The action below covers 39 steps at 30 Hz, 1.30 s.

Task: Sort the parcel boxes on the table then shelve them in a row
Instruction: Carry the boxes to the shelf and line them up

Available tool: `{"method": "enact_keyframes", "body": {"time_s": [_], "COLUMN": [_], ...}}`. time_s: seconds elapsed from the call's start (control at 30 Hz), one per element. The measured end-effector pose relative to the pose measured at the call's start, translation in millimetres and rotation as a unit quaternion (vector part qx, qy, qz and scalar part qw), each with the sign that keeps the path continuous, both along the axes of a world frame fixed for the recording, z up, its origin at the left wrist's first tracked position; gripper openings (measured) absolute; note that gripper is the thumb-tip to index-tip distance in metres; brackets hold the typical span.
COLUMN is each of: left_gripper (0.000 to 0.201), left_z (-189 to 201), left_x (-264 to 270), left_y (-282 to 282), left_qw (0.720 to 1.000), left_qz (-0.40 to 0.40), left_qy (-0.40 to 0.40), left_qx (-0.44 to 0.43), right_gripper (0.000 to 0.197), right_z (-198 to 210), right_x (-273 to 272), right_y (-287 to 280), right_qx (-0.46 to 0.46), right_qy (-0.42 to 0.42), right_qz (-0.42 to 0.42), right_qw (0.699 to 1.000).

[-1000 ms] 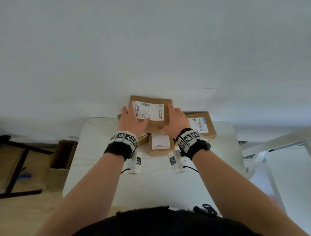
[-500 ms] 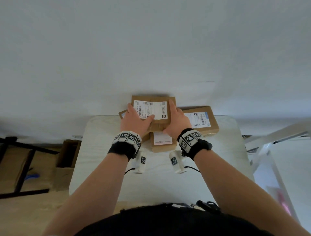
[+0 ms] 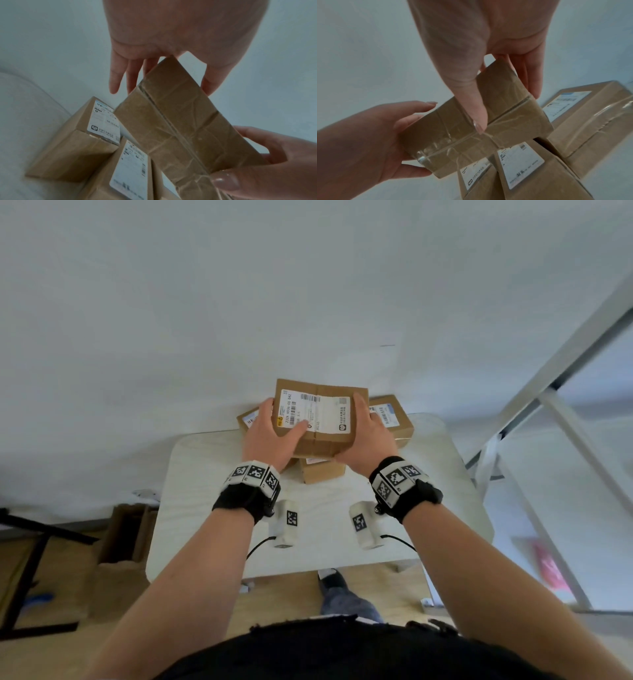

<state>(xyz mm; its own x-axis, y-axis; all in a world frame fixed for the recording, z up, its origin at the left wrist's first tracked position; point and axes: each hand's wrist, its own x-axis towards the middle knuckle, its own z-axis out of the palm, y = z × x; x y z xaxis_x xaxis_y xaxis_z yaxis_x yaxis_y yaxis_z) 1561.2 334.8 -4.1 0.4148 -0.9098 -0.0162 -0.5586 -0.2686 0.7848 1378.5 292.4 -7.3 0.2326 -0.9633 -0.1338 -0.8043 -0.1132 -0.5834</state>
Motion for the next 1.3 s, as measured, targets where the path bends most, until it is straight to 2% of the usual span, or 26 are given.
{"method": "enact_keyframes", "body": {"time_s": [0.13, 0.33, 0.57, 0.7, 0.83, 0.97, 1.07, 1.17, 1.3], "left_gripper": [0.073, 0.082, 0.072, 0.058, 0.079, 0.076, 0.087, 0.102, 0.099], "left_z": [-6, -22, -12, 0, 6, 9, 4, -3, 5], "left_x": [-12, -36, -76, -106, -137, -179, -213, -244, -277], "left_y": [34, 91, 127, 138, 150, 164, 169, 179, 201], "left_qw": [0.996, 0.986, 0.964, 0.943, 0.931, 0.911, 0.888, 0.878, 0.866], "left_qz": [-0.039, -0.112, -0.210, -0.271, -0.318, -0.372, -0.416, -0.447, -0.487], "left_qy": [0.075, 0.119, 0.161, 0.191, 0.179, 0.178, 0.192, 0.167, 0.108], "left_qx": [-0.033, -0.021, -0.003, -0.012, 0.023, 0.022, 0.021, 0.035, 0.020], "right_gripper": [0.122, 0.120, 0.121, 0.125, 0.129, 0.128, 0.129, 0.133, 0.144], "right_z": [1, -8, -5, 4, 8, 6, 2, -2, -5], "right_x": [-17, -49, -90, -116, -143, -172, -192, -211, -235], "right_y": [50, 136, 202, 229, 260, 294, 319, 344, 368], "right_qx": [-0.034, -0.040, -0.035, -0.044, -0.050, -0.056, -0.067, -0.079, -0.075], "right_qy": [-0.016, -0.008, -0.020, -0.018, -0.027, -0.025, -0.028, -0.010, 0.062], "right_qz": [-0.043, -0.113, -0.202, -0.240, -0.284, -0.340, -0.387, -0.422, -0.449], "right_qw": [0.998, 0.993, 0.979, 0.970, 0.957, 0.939, 0.919, 0.903, 0.888]}}
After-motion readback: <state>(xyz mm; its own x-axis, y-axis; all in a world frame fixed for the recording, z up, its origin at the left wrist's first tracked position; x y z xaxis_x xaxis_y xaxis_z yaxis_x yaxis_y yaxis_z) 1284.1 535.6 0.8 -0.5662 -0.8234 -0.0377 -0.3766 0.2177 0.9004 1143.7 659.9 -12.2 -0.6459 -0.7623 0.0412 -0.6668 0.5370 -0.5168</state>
